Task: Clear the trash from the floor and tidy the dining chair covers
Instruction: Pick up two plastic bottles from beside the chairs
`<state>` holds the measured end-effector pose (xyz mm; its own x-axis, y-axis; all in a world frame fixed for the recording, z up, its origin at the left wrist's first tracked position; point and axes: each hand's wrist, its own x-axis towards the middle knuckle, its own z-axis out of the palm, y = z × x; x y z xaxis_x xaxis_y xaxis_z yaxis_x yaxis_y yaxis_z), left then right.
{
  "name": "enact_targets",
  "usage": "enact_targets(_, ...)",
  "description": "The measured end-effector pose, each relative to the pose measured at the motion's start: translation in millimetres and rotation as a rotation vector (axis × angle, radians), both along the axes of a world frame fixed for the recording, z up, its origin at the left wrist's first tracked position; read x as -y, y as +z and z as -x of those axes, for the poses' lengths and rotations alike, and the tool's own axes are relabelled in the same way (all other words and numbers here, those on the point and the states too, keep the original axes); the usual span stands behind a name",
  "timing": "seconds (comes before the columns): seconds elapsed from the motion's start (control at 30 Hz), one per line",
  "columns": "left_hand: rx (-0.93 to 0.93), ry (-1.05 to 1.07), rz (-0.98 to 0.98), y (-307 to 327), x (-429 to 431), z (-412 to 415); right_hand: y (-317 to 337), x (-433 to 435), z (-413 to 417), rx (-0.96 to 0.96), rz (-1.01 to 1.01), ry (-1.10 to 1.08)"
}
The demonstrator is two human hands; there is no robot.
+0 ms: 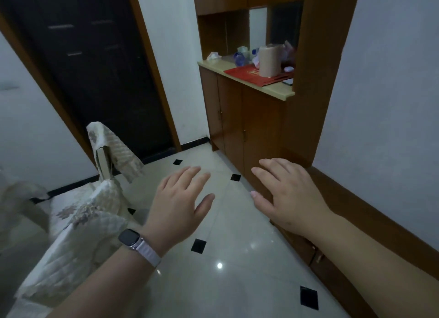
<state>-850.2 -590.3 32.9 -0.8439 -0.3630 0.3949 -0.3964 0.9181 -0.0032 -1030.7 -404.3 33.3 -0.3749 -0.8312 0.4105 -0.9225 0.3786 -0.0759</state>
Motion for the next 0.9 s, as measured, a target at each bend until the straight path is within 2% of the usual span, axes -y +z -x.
enact_targets(0.2, 0.052, 0.034, 0.071, 18.3, 36.9, 73.6, 12.1, 47.1, 101.0, -0.001, 0.025, 0.101)
enact_targets(0.43, -0.032, 0.169, 0.035, 15.9, 108.9, 99.6, 10.0, 148.6, 144.0, 0.042, 0.06, 0.248)
enact_targets(0.73, -0.142, 0.221, 0.002, -23.7, 282.4, 148.8, -13.1, 324.2, 194.0, 0.005, -0.067, 0.23)
enact_targets(0.9, -0.197, 0.198, -0.035, -25.6, 393.0, 172.3, 1.4, 432.3, 212.0, 0.008, -0.095, 0.192)
